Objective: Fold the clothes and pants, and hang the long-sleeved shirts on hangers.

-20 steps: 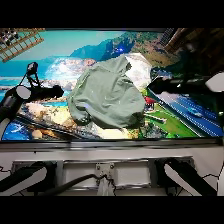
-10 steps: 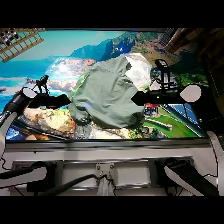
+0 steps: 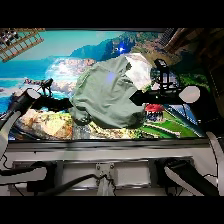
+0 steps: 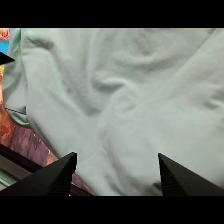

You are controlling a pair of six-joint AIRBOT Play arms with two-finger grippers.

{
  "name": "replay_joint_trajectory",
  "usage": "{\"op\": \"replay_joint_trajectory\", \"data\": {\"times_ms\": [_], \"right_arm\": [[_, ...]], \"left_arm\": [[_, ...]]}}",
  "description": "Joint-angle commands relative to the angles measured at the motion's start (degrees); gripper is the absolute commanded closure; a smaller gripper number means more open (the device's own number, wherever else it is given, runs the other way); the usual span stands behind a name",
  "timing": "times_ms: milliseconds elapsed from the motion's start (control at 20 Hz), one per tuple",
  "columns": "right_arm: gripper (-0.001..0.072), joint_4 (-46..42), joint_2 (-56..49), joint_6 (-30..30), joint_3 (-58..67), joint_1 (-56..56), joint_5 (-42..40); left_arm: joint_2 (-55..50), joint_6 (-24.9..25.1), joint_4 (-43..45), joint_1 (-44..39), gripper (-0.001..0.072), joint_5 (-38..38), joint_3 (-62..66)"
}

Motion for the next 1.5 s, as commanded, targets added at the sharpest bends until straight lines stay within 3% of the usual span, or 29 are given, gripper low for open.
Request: {"op": "replay_joint_trajectory", "data": {"times_ms": [0, 100, 150, 350, 500, 800, 950, 1250, 1450], "right_arm": [[0.0137, 1.4, 0.4, 0.3, 0.0, 0.1, -0.1], [0.0138, 1.3, 1.4, 0.3, 0.0, 0.1, 0.0], [0.0138, 1.2, 2.0, 0.3, 0.0, 0.1, 0.1], [0.0139, -1.7, 5.0, 1.6, -2.0, 0.1, 6.2], [0.0141, -4.5, 11.1, 16.0, -12.0, 0.1, 7.0], [0.0131, -0.2, 26.5, 38.3, -37.8, 0.1, -11.3], [0.0118, 11.4, 24.9, 38.0, -44.9, 0.1, -24.0], [0.0059, 20.6, 16.2, 31.7, -45.3, 1.1, -30.1], [0.0059, 30.4, 11.6, 28.4, -45.3, 12.0, -39.6]], "left_arm": [[-2.2, 0.0, 0.5, -3.6, 0.0402, 0.4, 0.0], [-2.1, 0.0, 0.4, -4.3, 0.0649, 0.3, 0.0], [-1.4, 0.0, -0.4, -4.3, 0.0698, 0.1, 0.0], [6.4, 0.0, -0.8, -2.1, 0.0699, -1.2, 0.0], [16.9, 0.0, -0.8, -0.5, 0.0699, -3.2, 0.0], [35.7, -4.6, -0.8, -0.3, 0.0700, -5.6, 0.0], [41.0, -6.7, -0.8, -0.3, 0.0700, -6.6, 0.0], [42.5, -8.0, -0.8, -0.3, 0.0700, -8.9, 0.0], [42.3, -8.0, -0.8, -0.3, 0.0700, -8.8, 0.0]]}}
